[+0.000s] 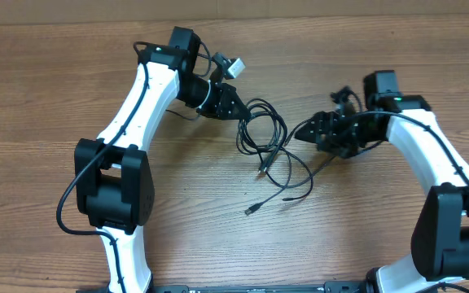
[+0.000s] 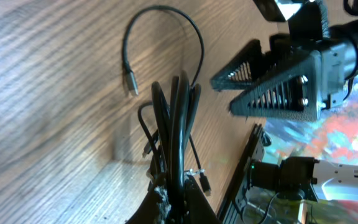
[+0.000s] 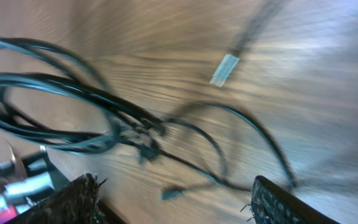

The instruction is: Untangle cables

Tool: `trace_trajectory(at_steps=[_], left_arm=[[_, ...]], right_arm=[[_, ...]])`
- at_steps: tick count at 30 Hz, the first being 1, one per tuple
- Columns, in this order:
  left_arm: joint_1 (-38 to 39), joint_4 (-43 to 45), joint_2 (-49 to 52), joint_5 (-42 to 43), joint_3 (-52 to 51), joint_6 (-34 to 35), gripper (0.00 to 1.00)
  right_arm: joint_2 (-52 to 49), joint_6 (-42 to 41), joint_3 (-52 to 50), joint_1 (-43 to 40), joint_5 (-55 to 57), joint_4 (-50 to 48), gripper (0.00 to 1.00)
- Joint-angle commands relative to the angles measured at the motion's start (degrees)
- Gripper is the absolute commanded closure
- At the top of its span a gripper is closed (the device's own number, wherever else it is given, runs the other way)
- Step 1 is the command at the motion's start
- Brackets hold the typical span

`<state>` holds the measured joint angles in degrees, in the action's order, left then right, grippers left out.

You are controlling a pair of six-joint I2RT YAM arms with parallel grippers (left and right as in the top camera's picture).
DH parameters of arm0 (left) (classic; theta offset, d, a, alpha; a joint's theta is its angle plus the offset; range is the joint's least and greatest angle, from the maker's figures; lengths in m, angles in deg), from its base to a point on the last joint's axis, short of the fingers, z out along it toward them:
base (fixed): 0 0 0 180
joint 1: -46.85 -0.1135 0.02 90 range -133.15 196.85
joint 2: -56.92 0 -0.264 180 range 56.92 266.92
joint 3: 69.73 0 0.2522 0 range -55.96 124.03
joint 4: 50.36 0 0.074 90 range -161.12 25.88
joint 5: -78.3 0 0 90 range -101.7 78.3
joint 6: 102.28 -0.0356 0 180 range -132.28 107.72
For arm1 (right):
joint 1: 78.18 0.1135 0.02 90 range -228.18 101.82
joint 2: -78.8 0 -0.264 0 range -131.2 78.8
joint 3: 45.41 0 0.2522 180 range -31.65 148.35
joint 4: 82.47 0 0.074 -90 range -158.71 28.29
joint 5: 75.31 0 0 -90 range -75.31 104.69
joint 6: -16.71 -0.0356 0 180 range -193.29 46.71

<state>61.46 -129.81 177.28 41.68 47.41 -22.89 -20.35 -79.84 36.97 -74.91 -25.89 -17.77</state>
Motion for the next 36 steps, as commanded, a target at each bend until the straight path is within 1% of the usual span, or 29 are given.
trace_trajectory(at_steps=[1,2,4,8,14,16,18,21,24,26,27,28,31,34,36], left_arm=[[0.92,-0.52,0.09,0.79,0.87,-1.4,0.96],[0.92,-0.57,0.09,1.33,0.87,-1.42,0.96],[0.9,-0.57,0.09,3.37,0.87,-1.42,0.96],[0.68,-0.61,0.09,6.73,0.87,-1.42,0.96],[0.76,-2.1,0.09,10.88,0.87,-1.7,0.96],[0.76,-2.49,0.09,11.87,0.87,-2.23,0.96],[0.61,-2.8,0.09,11.39,0.87,-2.95,0.96],[-0.44,-3.15,0.07,6.03,0.87,-3.13,0.96],[-1.86,-3.5,0.07,-1.6,0.87,-2.03,0.96],[-2.82,-3.17,0.07,-7.08,0.87,1.51,0.96],[-3.3,-2.8,0.07,-10.01,0.87,3.76,0.96],[-3.76,-2.34,0.07,-13.0,0.87,6.03,0.96],[-4.26,-1.57,0.09,-19.5,0.87,10.93,0.96],[-4.2,-1.81,0.09,-21.22,0.87,11.02,0.96],[-4.09,-1.81,0.09,-26.38,0.87,12.02,0.96]], right_arm=[[0.87,1.79,0.11,3.85,-1.9,-3.19,0.23],[0.87,1.57,0.07,4.72,-1.07,-4.46,0.25],[0.83,-0.98,0.07,6.97,4.39,-7.26,0.28],[0.7,-7.28,0.02,11.54,18.03,-10.43,0.28],[0.0,-11.91,0.02,16.7,27.76,-15.21,0.29],[-0.68,-14.82,0.02,17.86,34.1,-15.91,0.31],[-1.57,-17.57,0.02,18.34,41.53,-15.15,0.33],[-3.04,-20.83,0.0,17.86,50.27,-11.58,0.35],[-4.37,-21.77,-0.07,16.2,53.9,-7.43,0.42],[-4.79,-21.77,-0.2,14.82,54.31,-5.64,0.5],[-4.83,-21.77,-0.44,13.94,54.27,-5.16,0.59],[-4.83,-21.79,-0.81,13.07,54.27,-5.03,0.73],[-4.83,-22.67,-1.62,11.34,52.94,-5.09,0.95],[-4.85,-22.62,-2.21,10.45,48.02,-5.73,0.96],[-4.85,-22.62,-2.47,10.43,48.3,-5.6,0.96]])
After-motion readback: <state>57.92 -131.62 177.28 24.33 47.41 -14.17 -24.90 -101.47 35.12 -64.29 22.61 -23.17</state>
